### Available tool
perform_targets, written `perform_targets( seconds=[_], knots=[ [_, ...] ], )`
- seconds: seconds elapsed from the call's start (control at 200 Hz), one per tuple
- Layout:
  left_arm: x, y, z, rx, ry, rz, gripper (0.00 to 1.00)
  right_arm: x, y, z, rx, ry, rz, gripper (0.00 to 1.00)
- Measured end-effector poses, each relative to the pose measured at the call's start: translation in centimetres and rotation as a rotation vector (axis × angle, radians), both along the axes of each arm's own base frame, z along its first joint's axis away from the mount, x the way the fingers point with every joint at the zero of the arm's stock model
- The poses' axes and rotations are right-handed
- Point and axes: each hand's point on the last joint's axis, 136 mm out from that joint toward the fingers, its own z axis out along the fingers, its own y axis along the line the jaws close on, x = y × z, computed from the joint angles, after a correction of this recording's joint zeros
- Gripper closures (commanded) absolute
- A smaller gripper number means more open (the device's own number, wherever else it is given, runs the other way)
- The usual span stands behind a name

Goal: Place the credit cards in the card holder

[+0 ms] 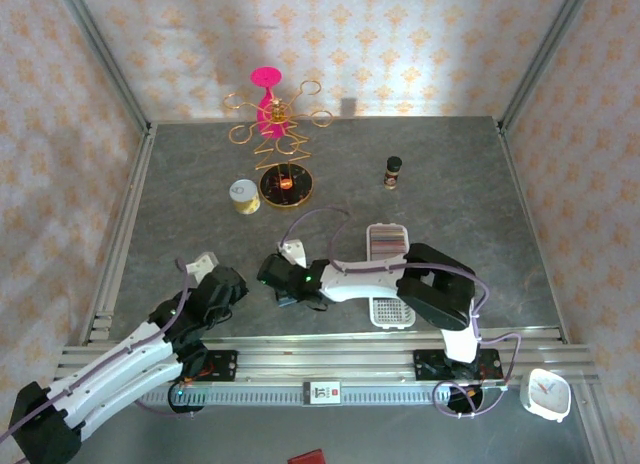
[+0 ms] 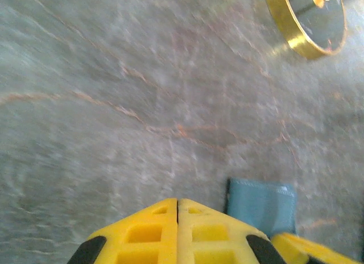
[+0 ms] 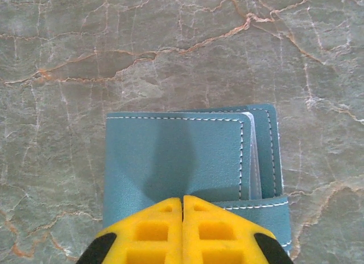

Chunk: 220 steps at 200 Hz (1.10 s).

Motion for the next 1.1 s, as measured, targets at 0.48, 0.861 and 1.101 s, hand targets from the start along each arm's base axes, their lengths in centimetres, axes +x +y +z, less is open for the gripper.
perform_targets(
  seconds=[0.48, 0.861, 1.101],
  knots=[
    [2.6, 1.8, 2.3, 0.028, 0.024, 0.075, 1.0, -0.8, 0.1, -0.5, 0.022, -0.069, -0.062, 0.85],
    [3.0, 0.8, 2.2, 0.024, 0.023, 0.014, 1.0, -0.9, 0.8, 0.0, 0.054, -0.114, -0.064, 0.62],
    [3.4, 1.6, 3.7, 0.066, -0.003, 0.04, 1.0, -0.7, 1.4, 1.4, 0.099, -0.094, -0.065, 0.58]
  ],
)
